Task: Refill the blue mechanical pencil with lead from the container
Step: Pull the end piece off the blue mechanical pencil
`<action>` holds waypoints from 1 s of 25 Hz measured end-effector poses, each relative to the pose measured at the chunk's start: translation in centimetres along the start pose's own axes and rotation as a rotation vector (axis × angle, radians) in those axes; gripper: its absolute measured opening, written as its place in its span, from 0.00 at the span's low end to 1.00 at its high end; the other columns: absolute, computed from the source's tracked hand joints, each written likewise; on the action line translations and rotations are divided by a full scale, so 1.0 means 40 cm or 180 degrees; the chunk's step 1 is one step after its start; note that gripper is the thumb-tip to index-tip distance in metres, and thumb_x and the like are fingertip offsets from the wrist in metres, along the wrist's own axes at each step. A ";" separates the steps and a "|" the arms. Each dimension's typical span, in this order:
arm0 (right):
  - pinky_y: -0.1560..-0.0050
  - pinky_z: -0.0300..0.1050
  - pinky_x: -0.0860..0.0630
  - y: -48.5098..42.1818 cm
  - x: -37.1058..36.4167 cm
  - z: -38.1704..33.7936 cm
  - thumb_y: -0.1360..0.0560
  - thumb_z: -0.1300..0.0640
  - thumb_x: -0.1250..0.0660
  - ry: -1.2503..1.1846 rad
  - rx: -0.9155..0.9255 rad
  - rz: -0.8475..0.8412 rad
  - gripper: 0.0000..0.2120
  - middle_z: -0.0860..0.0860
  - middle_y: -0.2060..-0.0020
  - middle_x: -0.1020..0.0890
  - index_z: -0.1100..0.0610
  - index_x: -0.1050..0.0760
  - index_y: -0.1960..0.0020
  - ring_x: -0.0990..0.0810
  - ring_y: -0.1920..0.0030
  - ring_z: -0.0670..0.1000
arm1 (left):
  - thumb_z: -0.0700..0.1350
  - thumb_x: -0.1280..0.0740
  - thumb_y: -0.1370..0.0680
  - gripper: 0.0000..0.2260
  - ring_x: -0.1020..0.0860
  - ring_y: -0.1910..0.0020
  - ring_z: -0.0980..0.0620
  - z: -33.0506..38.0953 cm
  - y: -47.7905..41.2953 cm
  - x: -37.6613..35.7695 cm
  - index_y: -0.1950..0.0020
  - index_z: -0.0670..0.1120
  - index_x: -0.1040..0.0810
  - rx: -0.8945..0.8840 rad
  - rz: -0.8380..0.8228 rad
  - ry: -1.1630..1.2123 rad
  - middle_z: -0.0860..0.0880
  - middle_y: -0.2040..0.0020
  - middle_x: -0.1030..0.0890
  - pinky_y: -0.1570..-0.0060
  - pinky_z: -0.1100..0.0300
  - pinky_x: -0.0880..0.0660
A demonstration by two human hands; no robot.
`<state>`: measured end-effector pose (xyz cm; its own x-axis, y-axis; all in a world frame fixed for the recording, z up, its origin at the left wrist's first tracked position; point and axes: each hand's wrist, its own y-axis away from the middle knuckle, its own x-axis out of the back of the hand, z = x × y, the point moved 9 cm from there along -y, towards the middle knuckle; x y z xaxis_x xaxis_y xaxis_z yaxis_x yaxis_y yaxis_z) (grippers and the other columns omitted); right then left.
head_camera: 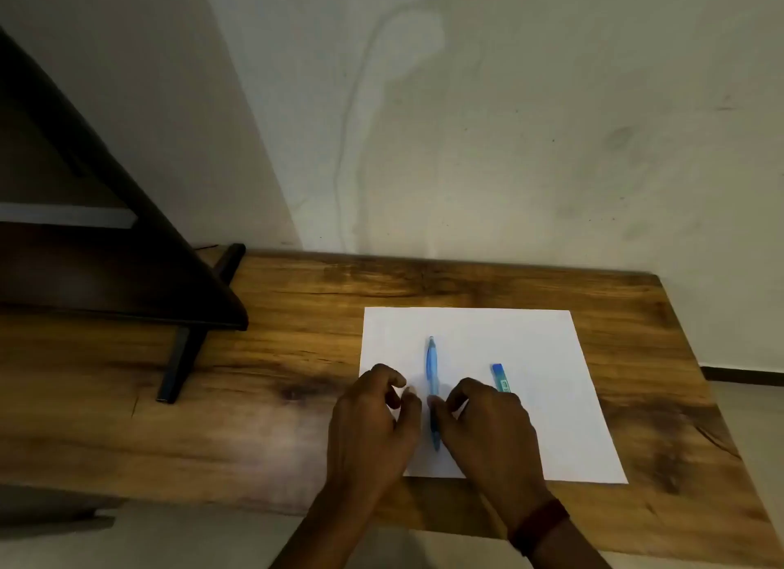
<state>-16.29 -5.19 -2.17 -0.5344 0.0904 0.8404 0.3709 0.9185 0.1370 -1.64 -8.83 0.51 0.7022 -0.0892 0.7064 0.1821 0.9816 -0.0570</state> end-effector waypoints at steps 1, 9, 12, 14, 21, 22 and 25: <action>0.65 0.27 0.40 -0.016 0.003 -0.006 0.27 0.36 0.37 0.0004 -0.0019 0.0014 0.16 0.43 0.67 0.22 0.49 0.24 0.58 0.30 0.70 0.42 | 0.47 0.30 0.26 0.05 0.21 0.62 0.55 -0.012 -0.018 -0.007 0.52 0.47 0.21 0.0038 -0.0004 0.0123 0.51 0.59 0.18 0.60 0.66 0.23; 0.69 0.32 0.41 -0.053 -0.041 -0.013 0.26 0.44 0.33 -0.0011 -0.0083 -0.0246 0.20 0.43 0.76 0.32 0.47 0.38 0.71 0.31 0.72 0.44 | 0.43 0.28 0.27 0.03 0.21 0.64 0.61 -0.024 -0.061 -0.017 0.60 0.49 0.17 0.0037 -0.0017 0.0512 0.59 0.64 0.19 0.63 0.76 0.29; 0.69 0.31 0.40 -0.054 -0.045 -0.017 0.27 0.44 0.31 -0.0125 -0.0157 -0.0243 0.21 0.44 0.78 0.31 0.48 0.36 0.73 0.29 0.74 0.45 | 0.45 0.28 0.26 0.03 0.23 0.57 0.69 -0.050 -0.065 -0.015 0.59 0.50 0.16 0.0268 -0.0026 0.0719 0.62 0.65 0.22 0.61 0.79 0.30; 0.69 0.30 0.41 -0.056 -0.030 -0.027 0.29 0.43 0.30 -0.0213 -0.0096 -0.0109 0.21 0.43 0.79 0.31 0.47 0.35 0.74 0.28 0.75 0.44 | 0.48 0.28 0.26 0.04 0.23 0.57 0.70 -0.067 -0.066 -0.023 0.57 0.50 0.15 0.0455 -0.0122 0.0865 0.62 0.65 0.20 0.61 0.79 0.30; 0.68 0.24 0.33 -0.063 -0.028 -0.070 0.30 0.44 0.27 -0.0393 0.0401 -0.0486 0.11 0.35 0.76 0.28 0.41 0.28 0.67 0.22 0.68 0.37 | 0.52 0.28 0.28 0.06 0.19 0.59 0.60 -0.110 -0.075 -0.067 0.56 0.51 0.15 0.1156 -0.0426 0.1730 0.56 0.63 0.16 0.60 0.72 0.24; 0.68 0.25 0.31 -0.068 -0.016 -0.071 0.31 0.44 0.27 -0.0504 0.0396 -0.0546 0.09 0.36 0.75 0.25 0.40 0.26 0.65 0.22 0.66 0.35 | 0.52 0.28 0.28 0.05 0.18 0.59 0.59 -0.116 -0.074 -0.070 0.58 0.52 0.15 0.1284 -0.0431 0.1848 0.55 0.64 0.16 0.63 0.72 0.24; 0.67 0.30 0.27 -0.093 0.027 -0.068 0.30 0.49 0.26 -0.1214 0.0188 -0.0515 0.05 0.41 0.71 0.18 0.41 0.21 0.57 0.20 0.66 0.39 | 0.53 0.28 0.28 0.05 0.19 0.62 0.59 -0.128 -0.068 -0.063 0.62 0.53 0.17 0.1553 -0.0438 0.1998 0.55 0.65 0.16 0.71 0.72 0.27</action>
<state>-16.18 -9.55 -0.35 -0.8294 0.0689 0.5545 0.2206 0.9521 0.2118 -0.39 -12.14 -4.73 0.9774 -0.1504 0.1484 0.0758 0.9051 0.4184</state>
